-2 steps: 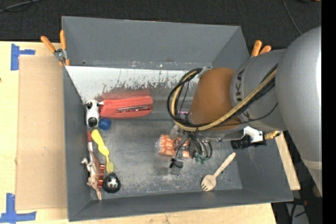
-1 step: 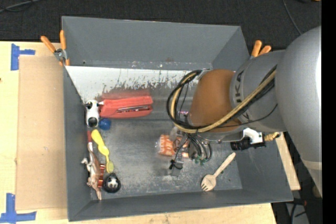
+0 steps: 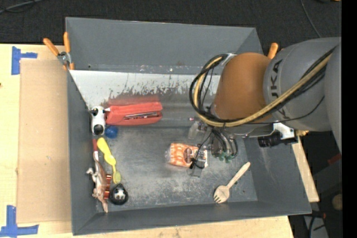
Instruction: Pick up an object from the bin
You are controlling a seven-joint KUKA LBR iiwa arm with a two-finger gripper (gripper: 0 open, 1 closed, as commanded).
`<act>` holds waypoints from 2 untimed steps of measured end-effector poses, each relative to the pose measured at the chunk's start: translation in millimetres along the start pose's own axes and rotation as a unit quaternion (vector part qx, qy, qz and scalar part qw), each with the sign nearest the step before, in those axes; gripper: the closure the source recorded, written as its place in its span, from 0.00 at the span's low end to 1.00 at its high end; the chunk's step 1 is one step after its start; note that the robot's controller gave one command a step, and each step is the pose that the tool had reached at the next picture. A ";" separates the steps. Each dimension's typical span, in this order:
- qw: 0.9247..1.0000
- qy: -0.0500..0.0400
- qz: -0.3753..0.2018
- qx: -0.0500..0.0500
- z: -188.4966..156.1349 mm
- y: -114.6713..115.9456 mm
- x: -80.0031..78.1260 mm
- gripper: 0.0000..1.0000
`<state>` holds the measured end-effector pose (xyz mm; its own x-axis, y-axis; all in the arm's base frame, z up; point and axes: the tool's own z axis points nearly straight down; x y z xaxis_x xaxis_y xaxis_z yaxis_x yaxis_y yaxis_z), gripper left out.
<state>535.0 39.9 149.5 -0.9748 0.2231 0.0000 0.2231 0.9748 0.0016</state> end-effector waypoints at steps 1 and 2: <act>1.000 0.006 0.010 0.002 -81.0 -14.4 27.9 0.00; 0.999 -0.002 0.036 0.000 -27.0 -20.7 -22.1 0.00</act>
Offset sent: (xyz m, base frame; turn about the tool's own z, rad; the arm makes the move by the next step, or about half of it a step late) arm 0.0364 -0.0341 -0.0056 0.0962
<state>551.9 14.8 176.4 -0.9563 0.2923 -0.0028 0.2923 0.9563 0.0026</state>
